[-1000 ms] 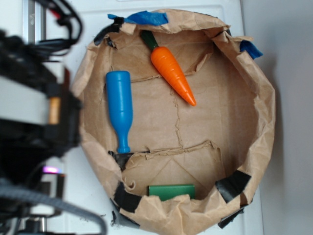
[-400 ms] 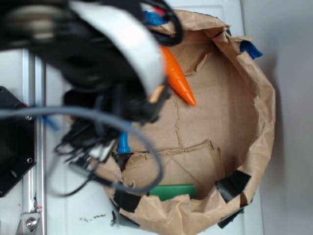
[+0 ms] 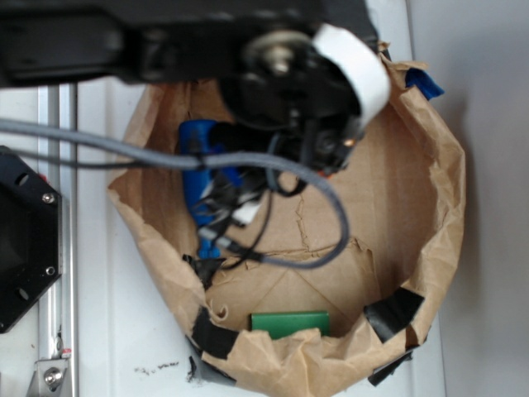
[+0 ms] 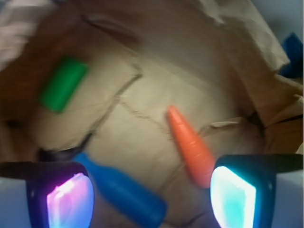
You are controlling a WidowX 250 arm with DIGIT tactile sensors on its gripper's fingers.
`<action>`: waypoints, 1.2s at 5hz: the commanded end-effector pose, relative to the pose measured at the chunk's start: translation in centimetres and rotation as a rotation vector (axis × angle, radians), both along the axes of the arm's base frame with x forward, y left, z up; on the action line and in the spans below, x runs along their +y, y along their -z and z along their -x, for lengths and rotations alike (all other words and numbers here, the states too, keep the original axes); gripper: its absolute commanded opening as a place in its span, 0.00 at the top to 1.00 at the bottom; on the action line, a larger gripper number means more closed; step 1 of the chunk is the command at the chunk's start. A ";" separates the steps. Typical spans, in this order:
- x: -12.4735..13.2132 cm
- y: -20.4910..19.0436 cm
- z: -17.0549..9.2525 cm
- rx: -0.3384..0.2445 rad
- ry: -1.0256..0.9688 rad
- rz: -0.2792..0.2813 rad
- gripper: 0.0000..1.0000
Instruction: Grab the carrot.
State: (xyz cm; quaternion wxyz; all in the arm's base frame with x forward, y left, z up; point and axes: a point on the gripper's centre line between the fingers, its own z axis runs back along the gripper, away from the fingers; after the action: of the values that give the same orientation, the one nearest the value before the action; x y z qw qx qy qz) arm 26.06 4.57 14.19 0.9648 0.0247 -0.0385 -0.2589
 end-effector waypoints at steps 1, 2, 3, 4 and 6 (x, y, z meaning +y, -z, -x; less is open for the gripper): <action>0.2 0.4 -2.4 -0.090 0.026 -0.097 0.00; 0.4 1.1 -2.4 -0.100 0.018 -0.132 0.00; 0.2 2.0 -2.1 -0.113 0.008 -0.116 0.00; -0.4 3.8 -1.7 -0.063 0.023 -0.091 0.00; -0.6 5.4 -1.6 -0.024 0.030 -0.098 0.00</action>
State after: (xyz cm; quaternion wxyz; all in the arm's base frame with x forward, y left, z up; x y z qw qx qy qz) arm 26.92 4.13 7.57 0.9578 0.0664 -0.0175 -0.2792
